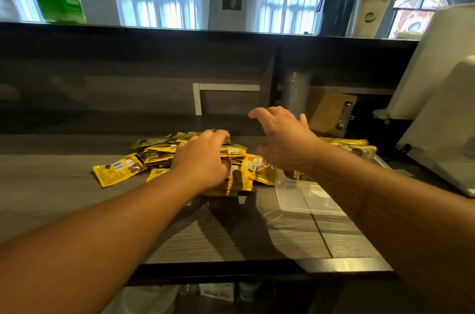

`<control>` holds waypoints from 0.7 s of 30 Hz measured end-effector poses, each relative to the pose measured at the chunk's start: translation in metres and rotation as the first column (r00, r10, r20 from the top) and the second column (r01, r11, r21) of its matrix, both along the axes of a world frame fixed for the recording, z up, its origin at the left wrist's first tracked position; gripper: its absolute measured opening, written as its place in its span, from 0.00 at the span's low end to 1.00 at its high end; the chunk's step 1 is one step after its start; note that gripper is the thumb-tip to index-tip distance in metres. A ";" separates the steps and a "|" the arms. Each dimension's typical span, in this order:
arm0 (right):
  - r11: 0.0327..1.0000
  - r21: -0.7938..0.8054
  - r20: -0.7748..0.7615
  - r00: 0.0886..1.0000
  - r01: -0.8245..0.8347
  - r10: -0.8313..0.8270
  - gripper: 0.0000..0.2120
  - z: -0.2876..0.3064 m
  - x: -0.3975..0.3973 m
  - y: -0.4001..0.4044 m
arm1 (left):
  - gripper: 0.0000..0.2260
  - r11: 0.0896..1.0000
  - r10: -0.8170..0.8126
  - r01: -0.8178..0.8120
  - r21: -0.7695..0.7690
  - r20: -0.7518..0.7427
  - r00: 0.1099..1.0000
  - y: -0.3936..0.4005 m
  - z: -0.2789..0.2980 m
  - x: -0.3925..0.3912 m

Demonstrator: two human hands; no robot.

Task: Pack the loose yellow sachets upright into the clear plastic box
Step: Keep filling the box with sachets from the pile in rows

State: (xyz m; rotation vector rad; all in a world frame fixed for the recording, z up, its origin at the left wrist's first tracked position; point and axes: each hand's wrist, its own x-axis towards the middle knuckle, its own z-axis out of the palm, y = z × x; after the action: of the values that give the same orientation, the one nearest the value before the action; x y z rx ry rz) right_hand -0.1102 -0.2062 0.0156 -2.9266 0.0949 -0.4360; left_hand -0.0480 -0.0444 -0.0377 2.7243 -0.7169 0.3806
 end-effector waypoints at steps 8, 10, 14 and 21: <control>0.985 0.161 -0.051 0.996 -0.068 0.077 0.32 -0.052 0.030 0.074 | 0.24 0.997 0.068 -0.067 -0.040 0.036 0.997 0.074 -0.039 0.014; 0.988 0.154 -0.074 0.997 -0.001 0.012 0.30 -0.069 0.039 0.073 | 0.24 1.000 0.013 -0.013 -0.013 0.033 0.999 0.079 -0.047 0.012; 0.985 0.150 -0.081 0.994 0.084 -0.073 0.25 -0.092 0.052 0.071 | 0.28 0.994 -0.103 0.103 0.041 0.003 0.995 0.080 -0.050 0.013; 0.994 0.099 0.128 0.990 0.052 -0.064 0.22 -0.090 0.049 0.066 | 0.33 0.980 -0.142 0.146 0.133 -0.042 0.989 0.079 -0.051 0.017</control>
State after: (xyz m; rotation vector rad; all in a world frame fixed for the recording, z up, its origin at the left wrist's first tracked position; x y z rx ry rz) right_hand -0.0610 -0.1402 -0.0740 -2.7985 0.1782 -0.6136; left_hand -0.0311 0.0346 -0.0885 2.7743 -0.9570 0.2632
